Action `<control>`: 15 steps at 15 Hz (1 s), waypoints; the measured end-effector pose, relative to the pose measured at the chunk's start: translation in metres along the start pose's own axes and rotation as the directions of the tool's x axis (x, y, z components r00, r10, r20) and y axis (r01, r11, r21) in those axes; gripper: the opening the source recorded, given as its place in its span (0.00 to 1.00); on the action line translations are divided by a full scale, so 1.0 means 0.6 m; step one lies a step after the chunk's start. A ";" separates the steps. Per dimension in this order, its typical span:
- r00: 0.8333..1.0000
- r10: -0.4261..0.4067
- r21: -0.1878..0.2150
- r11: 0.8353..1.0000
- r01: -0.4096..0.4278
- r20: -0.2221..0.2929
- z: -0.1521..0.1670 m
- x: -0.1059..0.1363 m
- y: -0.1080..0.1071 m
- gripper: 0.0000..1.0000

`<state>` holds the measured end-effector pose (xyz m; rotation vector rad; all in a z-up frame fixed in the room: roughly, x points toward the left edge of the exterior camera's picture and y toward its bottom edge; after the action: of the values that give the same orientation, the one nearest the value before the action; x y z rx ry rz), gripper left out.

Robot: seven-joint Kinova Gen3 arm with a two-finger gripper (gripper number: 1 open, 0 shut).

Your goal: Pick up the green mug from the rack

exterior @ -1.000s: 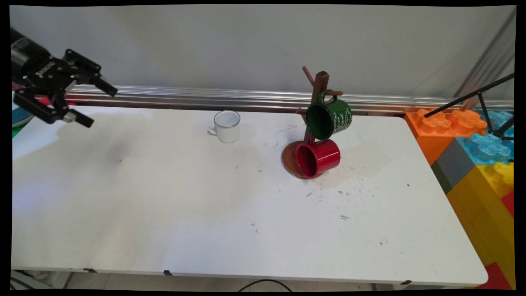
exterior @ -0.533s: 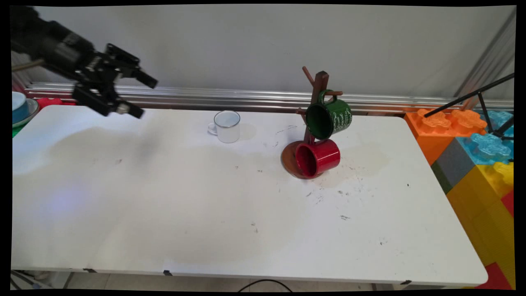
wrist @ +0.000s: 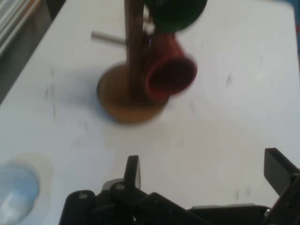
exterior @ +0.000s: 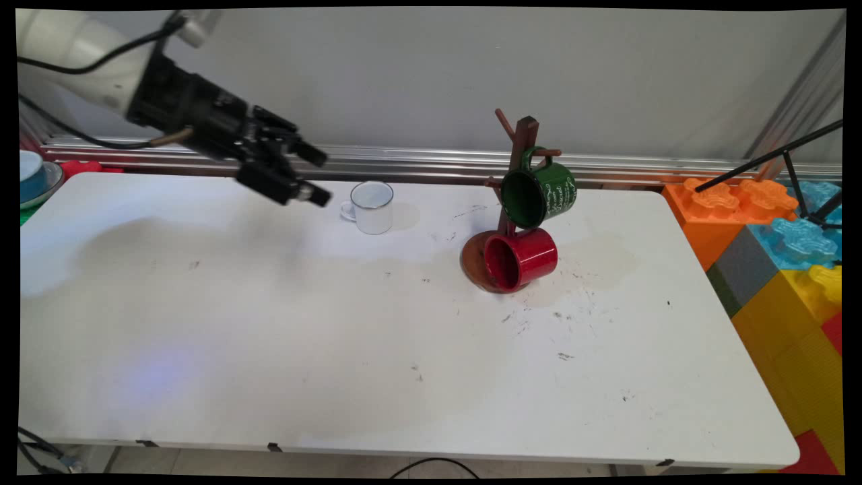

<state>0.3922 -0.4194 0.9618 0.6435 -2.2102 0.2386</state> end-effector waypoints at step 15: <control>0.978 -0.167 0.042 0.984 0.174 -0.121 0.224 0.158 0.113 1.00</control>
<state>0.2174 -0.4464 0.9472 0.8228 -2.0294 0.2399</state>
